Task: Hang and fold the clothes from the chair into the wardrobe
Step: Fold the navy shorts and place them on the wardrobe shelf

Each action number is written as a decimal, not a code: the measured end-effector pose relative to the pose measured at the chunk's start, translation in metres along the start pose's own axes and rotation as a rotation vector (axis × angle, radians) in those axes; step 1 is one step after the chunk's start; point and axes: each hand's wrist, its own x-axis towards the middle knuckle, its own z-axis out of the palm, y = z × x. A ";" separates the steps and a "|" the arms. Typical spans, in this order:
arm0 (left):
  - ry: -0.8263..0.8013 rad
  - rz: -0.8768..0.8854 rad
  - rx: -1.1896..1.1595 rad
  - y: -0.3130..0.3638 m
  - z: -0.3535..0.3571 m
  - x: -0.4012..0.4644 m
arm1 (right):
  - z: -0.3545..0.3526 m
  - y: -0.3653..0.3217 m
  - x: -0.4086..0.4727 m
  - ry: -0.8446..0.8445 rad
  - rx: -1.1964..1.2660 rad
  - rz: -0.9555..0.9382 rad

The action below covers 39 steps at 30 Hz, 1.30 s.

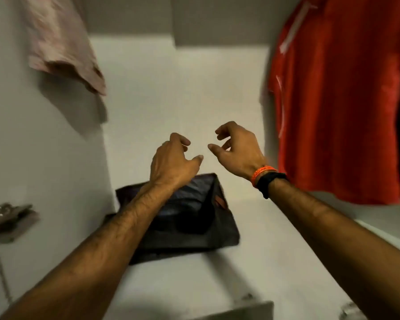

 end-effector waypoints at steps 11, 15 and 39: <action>-0.715 0.141 -0.408 0.169 0.179 -0.256 | -0.222 0.106 -0.338 0.020 -0.372 0.610; -0.984 0.228 -0.506 0.257 0.210 -0.388 | -0.326 0.102 -0.480 0.166 -0.452 0.901; -1.855 0.861 -0.562 0.628 0.188 -0.943 | -0.698 -0.082 -1.015 0.819 -0.780 1.790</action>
